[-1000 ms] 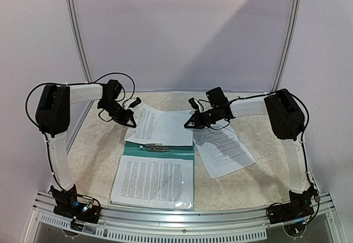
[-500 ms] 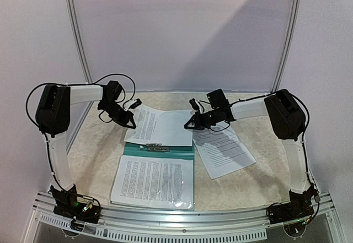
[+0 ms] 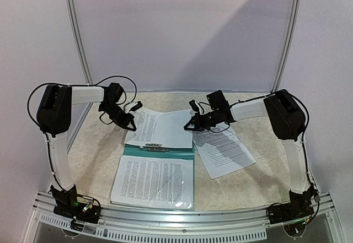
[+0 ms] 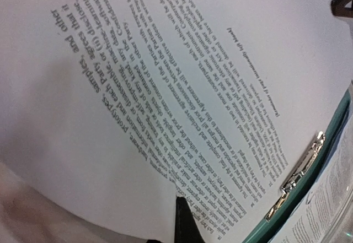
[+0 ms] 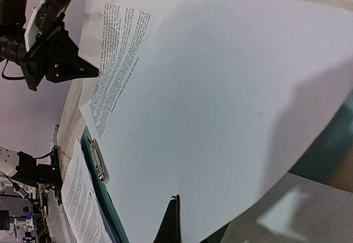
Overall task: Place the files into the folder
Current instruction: Place the file on the spring clip of the folder.
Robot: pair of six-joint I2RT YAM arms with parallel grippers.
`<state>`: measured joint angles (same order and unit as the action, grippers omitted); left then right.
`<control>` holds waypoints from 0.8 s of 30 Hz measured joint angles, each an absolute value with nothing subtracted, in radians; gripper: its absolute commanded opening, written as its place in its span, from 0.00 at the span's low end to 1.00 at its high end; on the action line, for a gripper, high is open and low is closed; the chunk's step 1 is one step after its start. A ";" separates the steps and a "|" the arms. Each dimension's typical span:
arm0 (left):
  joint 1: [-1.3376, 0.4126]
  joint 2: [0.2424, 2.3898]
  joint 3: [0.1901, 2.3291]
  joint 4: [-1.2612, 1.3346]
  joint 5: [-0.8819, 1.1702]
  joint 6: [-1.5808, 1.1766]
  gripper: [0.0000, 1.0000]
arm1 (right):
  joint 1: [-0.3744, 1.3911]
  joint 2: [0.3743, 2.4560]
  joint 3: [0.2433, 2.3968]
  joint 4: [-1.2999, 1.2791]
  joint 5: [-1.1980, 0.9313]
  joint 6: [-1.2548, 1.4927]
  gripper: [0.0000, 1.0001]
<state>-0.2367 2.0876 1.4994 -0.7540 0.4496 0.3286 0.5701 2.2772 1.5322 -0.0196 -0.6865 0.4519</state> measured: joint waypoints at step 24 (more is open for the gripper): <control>-0.250 2.130 1.520 -0.775 0.432 0.348 0.00 | 0.570 2.313 1.569 -0.052 -0.683 0.426 0.04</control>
